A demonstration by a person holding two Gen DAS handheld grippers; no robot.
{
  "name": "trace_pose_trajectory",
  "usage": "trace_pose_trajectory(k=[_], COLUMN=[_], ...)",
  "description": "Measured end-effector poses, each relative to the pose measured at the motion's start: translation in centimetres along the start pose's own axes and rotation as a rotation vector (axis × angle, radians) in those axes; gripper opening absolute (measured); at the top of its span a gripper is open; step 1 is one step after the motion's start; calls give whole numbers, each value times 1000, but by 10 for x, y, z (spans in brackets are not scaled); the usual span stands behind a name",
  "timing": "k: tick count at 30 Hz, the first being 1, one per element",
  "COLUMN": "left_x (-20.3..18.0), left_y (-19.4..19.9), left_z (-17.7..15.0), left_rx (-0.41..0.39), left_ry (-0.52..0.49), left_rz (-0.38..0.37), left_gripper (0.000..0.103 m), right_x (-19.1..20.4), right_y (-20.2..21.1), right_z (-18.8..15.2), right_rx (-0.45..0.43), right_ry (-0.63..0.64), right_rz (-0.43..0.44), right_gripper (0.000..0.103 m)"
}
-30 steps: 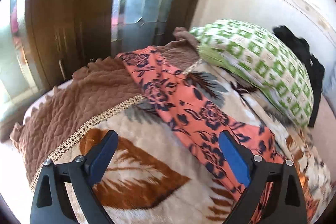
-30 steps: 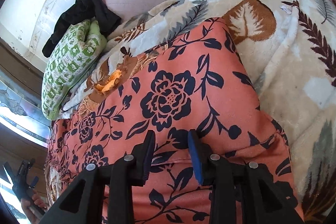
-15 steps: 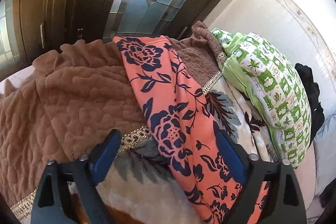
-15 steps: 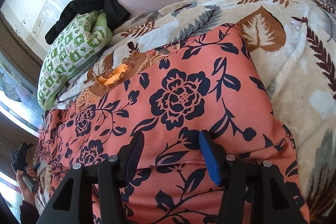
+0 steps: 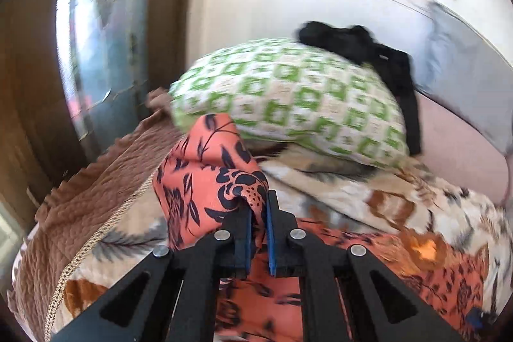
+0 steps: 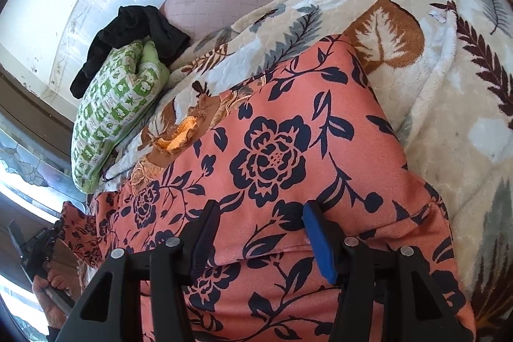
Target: Fold small clothes
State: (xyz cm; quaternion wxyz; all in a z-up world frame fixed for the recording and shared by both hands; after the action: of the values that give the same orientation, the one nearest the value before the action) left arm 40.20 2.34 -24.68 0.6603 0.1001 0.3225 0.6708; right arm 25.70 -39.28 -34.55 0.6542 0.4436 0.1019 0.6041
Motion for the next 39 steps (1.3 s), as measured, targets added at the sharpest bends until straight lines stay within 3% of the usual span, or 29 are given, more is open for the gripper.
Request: trace_pose_trajectory(k=[3,6,8,11,14,16,17,19,21,24,26,28,31,37,39], left_x=[-117,-209,-235,-231,-206,-175,-156,-114,-69,-19,-1,1,-5,-5,-4], left_y=[29,56,68,80,83,76,70,55,30,-7,-30,-41,-40,-46,-48], left_z=[-61,-167,-231,-256,-225,-187,-168,-134,-114,-114,-129,-141,-140,-138,-137], left_rx=[20,144,192,155,158,151,144,120,111,178,267,322,297,316,320], left_ry=[-275,-590,-806,-928,-824,-672,-588,-427,-304,-170,-182,-194,-233,-215,-216], left_rz=[-171,-342,-350,-329,-301,-246,-207,-96,62,183,286,297,314,312,308], left_gripper=[8,17,31,42,51,66,67,68,68,68,68,68,68,68,68], right_x=[-7,-21,-33,-53,-60,-55,-50,-37,-16,17,40,59,87,108,99], right_y=[11,23,33,51,59,59,57,52,42,26,14,-4,-40,-119,-125], right_z=[8,19,26,35,43,45,46,45,41,31,28,32,43,45,47], right_rx=[-44,-82,-111,-173,-191,-184,-179,-168,-143,-96,-68,-33,39,220,230], right_ry=[-24,-64,-110,-192,-218,-194,-174,-119,-34,121,232,303,373,522,528], right_rz=[-3,-4,2,31,60,77,80,86,97,68,35,9,-25,-235,-309], right_gripper=[58,58,59,72,72,72,72,72,72,72,72,72,72,71,46])
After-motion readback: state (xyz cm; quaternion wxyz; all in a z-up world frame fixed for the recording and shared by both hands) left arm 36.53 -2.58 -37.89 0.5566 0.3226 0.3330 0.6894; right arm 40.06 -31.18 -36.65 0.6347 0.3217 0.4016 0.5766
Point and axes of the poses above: each gripper's, at about its wrist camera, not at the fingertips, and y roughly against the way its jaws point, x to its left, z to its top, the point moved 8 cm from there along -y, roughly the way its jaws point, and after that the axes turned 15 degrees about y, right-handed, at the moved point
